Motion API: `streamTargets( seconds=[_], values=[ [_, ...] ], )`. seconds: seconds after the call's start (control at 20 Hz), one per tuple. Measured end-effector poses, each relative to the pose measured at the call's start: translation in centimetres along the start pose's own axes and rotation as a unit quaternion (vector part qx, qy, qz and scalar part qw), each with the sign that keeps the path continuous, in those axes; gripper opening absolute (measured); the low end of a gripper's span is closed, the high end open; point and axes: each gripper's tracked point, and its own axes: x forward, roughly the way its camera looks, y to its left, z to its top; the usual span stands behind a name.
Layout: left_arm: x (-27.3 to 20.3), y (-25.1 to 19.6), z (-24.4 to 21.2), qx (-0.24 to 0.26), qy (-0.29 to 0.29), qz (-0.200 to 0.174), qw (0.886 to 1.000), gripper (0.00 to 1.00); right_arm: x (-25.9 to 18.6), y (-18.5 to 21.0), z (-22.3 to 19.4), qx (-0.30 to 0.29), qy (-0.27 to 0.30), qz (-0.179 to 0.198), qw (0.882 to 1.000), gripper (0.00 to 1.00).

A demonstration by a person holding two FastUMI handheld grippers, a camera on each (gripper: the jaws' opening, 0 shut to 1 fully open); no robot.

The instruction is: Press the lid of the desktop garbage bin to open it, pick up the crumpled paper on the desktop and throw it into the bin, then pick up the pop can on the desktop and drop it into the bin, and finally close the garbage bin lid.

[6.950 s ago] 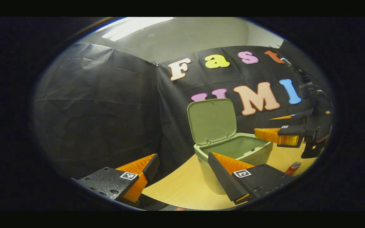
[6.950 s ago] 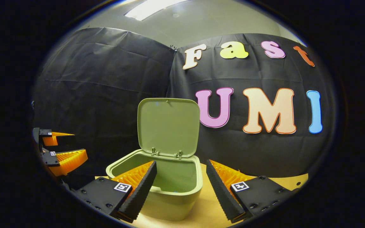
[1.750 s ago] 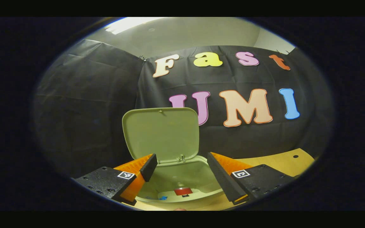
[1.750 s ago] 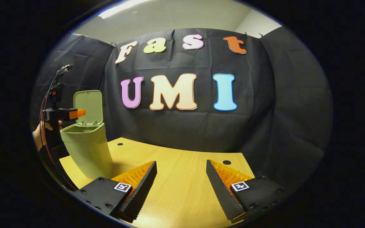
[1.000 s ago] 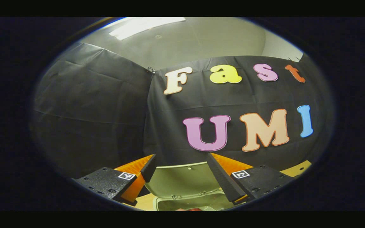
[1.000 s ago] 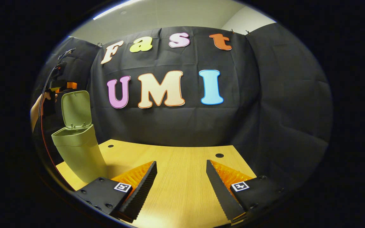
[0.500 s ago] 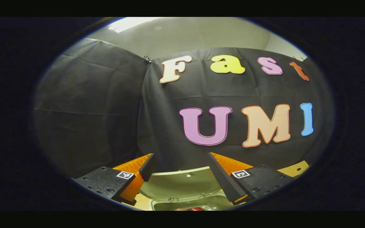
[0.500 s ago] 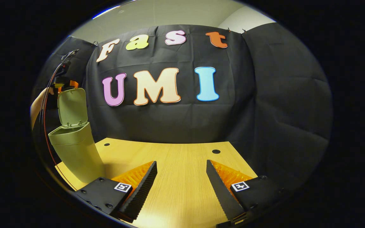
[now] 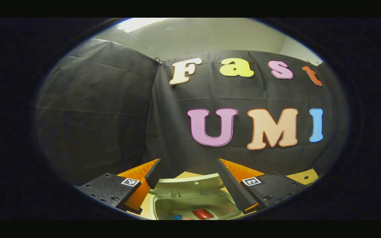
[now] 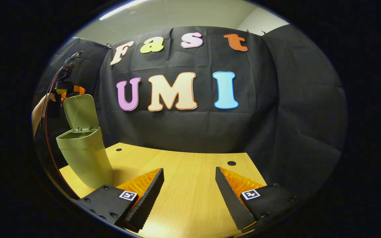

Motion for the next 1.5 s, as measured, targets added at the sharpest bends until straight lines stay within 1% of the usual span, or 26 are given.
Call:
streamTargets(
  seconds=[0.25,0.35,0.4,0.5,0.7,0.75,0.9,1.15,1.2,1.3,1.5],
  values=[
    [-2.9,-1.0,-2.3,0.009,0.015,0.004,1.000,0.96,0.0,-0.5,0.0,-0.013,0.002,0.027,1.000,0.98],
    [-3.9,-1.2,-3.3,0.007,0.024,0.004,1.000,0.95,0.1,-0.6,-0.2,-0.014,0.004,0.035,0.999,0.98],
    [-4.3,-1.3,-3.9,0.005,0.029,0.005,1.000,0.97,0.1,-0.6,-0.2,-0.014,0.006,0.039,0.999,0.98],
    [-5.1,-1.6,-5.0,0.004,0.040,0.004,0.999,0.95,0.0,-0.6,-0.4,-0.018,0.008,0.046,0.999,0.98],
    [-6.4,-2.0,-7.4,0.000,0.062,0.002,0.998,0.96,-0.1,-0.3,-0.7,-0.028,0.011,0.057,0.998,0.98],
    [-6.5,-2.2,-7.8,0.000,0.068,0.000,0.998,0.94,-0.2,-0.3,-0.8,-0.030,0.012,0.059,0.998,0.98],
    [-6.9,-2.6,-9.6,0.007,0.081,-0.003,0.997,0.95,-0.2,-0.3,-1.1,-0.031,0.018,0.061,0.997,0.98],
    [-7.5,-3.4,-12.8,0.003,0.115,-0.010,0.993,0.95,-0.6,-0.1,-1.3,-0.035,0.019,0.061,0.997,0.98],
    [-7.6,-3.3,-13.3,0.007,0.118,-0.010,0.993,0.95,-0.6,-0.1,-1.3,-0.035,0.020,0.059,0.997,1.00],
    [-7.5,-3.4,-14.2,0.015,0.128,-0.012,0.992,0.95,-0.4,-0.1,-1.3,-0.034,0.021,0.057,0.998,0.98],
    [-8.0,-3.7,-16.2,0.008,0.149,-0.019,0.989,0.95,-0.3,0.6,-1.5,-0.034,0.025,0.062,0.997,0.98]
  ],
)
